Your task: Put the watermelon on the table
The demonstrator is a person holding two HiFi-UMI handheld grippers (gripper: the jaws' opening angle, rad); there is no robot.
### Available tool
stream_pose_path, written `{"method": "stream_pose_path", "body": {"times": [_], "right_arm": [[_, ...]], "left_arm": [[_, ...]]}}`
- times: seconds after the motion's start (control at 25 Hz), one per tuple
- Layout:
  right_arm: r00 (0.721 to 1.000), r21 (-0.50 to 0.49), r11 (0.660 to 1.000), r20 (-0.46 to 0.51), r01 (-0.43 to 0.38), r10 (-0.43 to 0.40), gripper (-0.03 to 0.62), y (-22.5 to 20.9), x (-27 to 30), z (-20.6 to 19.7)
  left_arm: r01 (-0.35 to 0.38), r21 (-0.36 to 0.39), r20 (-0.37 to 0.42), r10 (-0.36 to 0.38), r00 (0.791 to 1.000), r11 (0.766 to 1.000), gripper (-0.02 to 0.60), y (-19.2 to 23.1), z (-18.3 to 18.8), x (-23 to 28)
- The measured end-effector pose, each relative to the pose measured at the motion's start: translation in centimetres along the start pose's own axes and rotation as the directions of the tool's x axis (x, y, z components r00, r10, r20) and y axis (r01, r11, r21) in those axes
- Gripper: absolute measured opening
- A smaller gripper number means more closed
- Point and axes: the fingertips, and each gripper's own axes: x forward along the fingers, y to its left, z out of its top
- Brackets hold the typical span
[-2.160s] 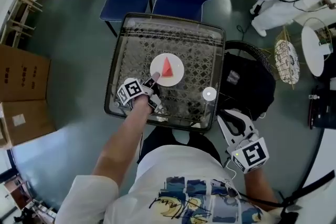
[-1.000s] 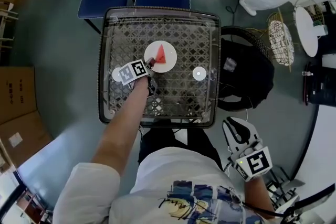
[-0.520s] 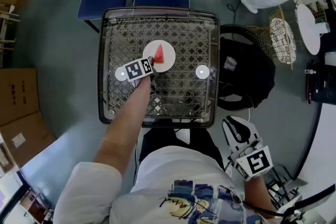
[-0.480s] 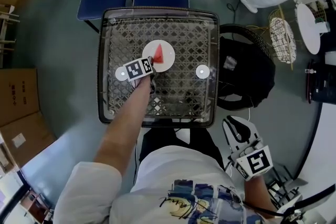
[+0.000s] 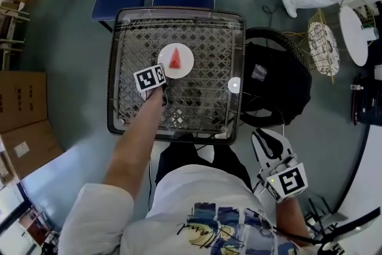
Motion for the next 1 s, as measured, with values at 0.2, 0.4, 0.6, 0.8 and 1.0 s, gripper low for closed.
{"method": "stream_pose_path", "body": {"times": [0.2,0.4,0.6,0.8,1.0], "right_arm": [[0.994,-0.06,0.994,0.055,-0.091,0.094,0.049,-1.5,-1.3,0.3],[0.974,-0.135,0.971,0.088,-0.195,0.208,0.049,-3.4,-3.5,-0.1],[0.942,-0.18,0.933,0.071,-0.312,0.328,0.049,-5.1,-4.5,-2.1],[0.906,-0.232,0.894,0.095,-0.384,0.413,0.049,-3.0,-5.1,-2.6],[0.862,-0.289,0.843,0.101,-0.453,0.498,0.049,0.7,-6.5,-1.4]], "left_arm": [[-0.062,-0.027,0.072,0.064,0.995,0.998,0.123,0.6,-0.9,-5.4],[-0.079,-0.067,0.147,0.088,0.985,0.995,0.123,-0.6,-4.1,-12.0],[0.028,-0.09,0.238,-0.006,0.971,0.996,0.123,-6.0,-8.3,-20.6],[0.207,0.087,0.248,-0.222,0.943,0.974,0.034,-13.7,-13.7,-28.6],[0.285,0.249,0.247,-0.345,0.906,0.926,0.009,-19.7,-16.7,-36.2]]}}
